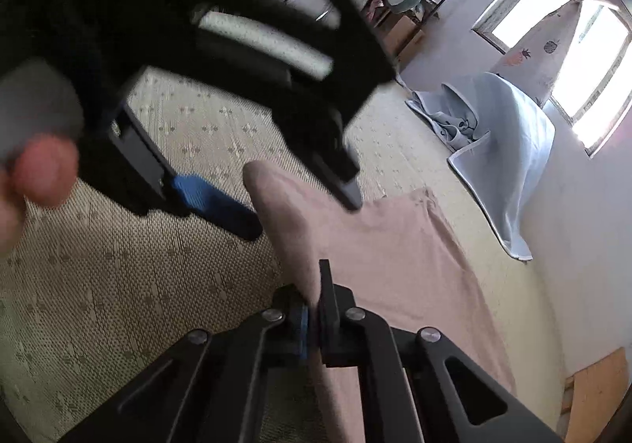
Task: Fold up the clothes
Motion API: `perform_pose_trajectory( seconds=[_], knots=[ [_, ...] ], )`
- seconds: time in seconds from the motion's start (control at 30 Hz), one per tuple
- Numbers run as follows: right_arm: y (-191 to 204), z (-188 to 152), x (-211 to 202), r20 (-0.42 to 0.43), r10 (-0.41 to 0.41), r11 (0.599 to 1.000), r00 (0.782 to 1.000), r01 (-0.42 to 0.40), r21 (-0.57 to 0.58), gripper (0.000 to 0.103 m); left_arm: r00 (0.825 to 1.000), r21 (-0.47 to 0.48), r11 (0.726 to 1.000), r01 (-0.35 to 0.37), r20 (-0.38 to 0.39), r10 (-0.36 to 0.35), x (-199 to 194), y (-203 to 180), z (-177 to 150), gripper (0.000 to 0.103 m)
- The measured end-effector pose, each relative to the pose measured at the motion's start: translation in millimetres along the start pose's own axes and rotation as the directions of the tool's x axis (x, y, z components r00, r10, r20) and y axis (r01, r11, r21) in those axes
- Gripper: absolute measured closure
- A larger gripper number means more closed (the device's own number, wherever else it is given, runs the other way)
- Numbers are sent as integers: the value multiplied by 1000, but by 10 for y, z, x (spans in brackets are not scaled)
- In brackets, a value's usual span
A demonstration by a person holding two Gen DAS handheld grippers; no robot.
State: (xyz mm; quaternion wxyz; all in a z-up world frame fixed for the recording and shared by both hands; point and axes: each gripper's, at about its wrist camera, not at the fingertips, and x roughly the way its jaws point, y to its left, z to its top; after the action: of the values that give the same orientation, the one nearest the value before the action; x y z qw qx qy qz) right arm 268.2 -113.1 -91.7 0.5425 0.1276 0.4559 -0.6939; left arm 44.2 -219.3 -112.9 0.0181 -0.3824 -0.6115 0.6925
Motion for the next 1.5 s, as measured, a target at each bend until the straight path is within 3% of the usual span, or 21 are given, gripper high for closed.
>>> perform_pose_trajectory(
  seconds=[0.07,0.1,0.13,0.23,0.3,0.37,0.43,0.57,0.77,1.0,1.17,1.3,1.5],
  knots=[
    [-4,-9,-12,5,2,1000,1000,-2,8,101,1000,0,1000,-6,-5,6,55,-17,1,67],
    [-5,-15,-17,7,1,1000,1000,-1,10,101,1000,2,1000,-13,-13,13,85,-27,0,91],
    [-5,-22,-21,8,-1,1000,1000,1,9,101,1000,6,1000,-18,-18,18,113,-41,-6,93],
    [7,-56,-34,14,-20,1000,1000,20,1,99,1000,21,1000,-17,-8,17,150,-108,-26,95],
    [32,-92,-59,18,-47,999,999,47,-10,90,1000,32,999,-14,-3,15,171,-165,-31,96],
    [59,-151,-90,14,-92,996,996,92,-21,61,1000,42,999,-9,1,9,194,-225,-32,97],
    [44,-242,-95,7,-137,990,990,138,-24,54,1000,46,999,3,0,-3,218,-283,-34,97],
    [-63,-459,-100,-35,-210,978,977,209,-24,53,1000,64,998,25,5,-26,258,-409,-31,97],
    [-444,-1143,-198,-164,-290,956,943,294,1,53,999,89,995,46,15,-47,341,-587,-45,98],
    [-893,-2017,-512,-294,-401,911,868,412,-27,52,999,105,994,32,33,-36,502,-742,-78,98],
    [-1124,-2582,-755,-347,-456,886,820,455,-88,44,999,116,993,19,48,-24,644,-850,-112,98],
    [-1339,-2899,-906,-386,-493,864,780,490,-113,42,998,111,994,16,54,-22,740,-913,-131,98],
    [-1555,-3211,-967,-430,-516,849,741,509,-143,41,998,114,993,12,61,-19,894,-1027,-171,98]
  ],
)
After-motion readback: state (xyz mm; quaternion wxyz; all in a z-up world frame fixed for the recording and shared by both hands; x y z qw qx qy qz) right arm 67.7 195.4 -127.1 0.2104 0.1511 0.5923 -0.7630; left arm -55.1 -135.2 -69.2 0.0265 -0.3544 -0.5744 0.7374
